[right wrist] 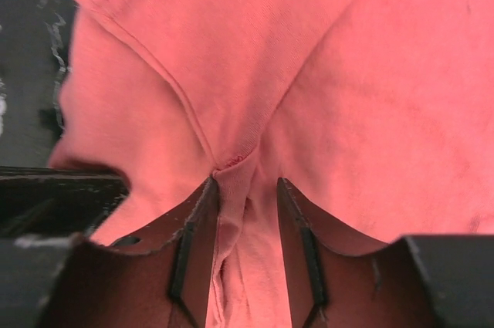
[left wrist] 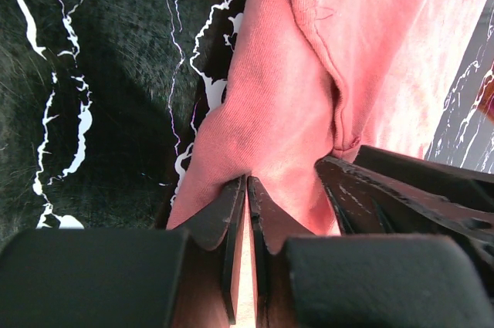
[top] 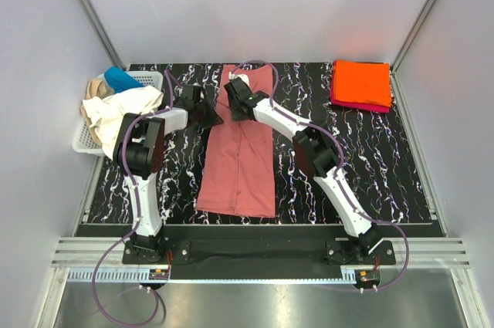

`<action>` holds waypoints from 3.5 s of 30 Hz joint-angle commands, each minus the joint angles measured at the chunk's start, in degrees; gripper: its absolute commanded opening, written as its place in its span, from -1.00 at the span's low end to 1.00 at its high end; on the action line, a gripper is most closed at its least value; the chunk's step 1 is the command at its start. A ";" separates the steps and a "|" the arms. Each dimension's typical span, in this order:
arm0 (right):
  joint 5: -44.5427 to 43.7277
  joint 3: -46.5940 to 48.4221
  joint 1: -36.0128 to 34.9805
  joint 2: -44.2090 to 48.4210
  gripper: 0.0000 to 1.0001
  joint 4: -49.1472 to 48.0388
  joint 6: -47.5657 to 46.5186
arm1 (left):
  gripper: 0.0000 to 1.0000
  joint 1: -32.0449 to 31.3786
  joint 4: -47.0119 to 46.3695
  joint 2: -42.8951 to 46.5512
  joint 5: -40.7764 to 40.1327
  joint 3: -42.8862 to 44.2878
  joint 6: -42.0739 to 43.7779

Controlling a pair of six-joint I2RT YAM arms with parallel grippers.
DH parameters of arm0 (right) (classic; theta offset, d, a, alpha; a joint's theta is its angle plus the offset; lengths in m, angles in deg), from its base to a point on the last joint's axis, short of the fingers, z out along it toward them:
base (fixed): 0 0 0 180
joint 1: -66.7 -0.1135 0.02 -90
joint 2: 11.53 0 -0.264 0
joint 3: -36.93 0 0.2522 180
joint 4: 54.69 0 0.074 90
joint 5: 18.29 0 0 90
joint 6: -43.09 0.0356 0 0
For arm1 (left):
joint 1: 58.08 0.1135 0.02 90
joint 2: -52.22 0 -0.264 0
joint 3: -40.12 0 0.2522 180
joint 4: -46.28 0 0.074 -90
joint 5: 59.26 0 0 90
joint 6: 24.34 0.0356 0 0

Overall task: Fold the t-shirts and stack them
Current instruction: Fold the tshirt

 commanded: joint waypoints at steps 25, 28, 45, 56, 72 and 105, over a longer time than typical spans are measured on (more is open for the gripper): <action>-11.34 0.82 -0.53 2.23 -0.30 0.14 -2.79 | -0.78 0.96 4.20 -1.32 -3.10 1.73 -2.04; -11.16 1.00 -0.53 2.31 -0.34 0.22 -2.44 | -0.78 0.87 4.12 -1.50 -3.01 1.46 -2.04; -8.88 1.18 -0.53 1.26 -0.38 0.75 -1.74 | -0.78 0.96 3.24 -2.02 -1.69 1.64 -2.66; -5.36 1.00 -0.53 1.96 -0.56 0.75 -2.35 | -0.70 0.96 6.13 -2.10 -1.52 4.36 -1.69; -6.86 -1.72 -0.53 3.01 -0.78 0.84 -2.27 | -0.67 2.19 13.08 -3.26 -3.09 11.22 -0.81; 1.32 -18.69 0.79 22.26 -0.52 -1.45 5.56 | -0.60 1.84 3.76 -14.51 10.61 22.47 3.58</action>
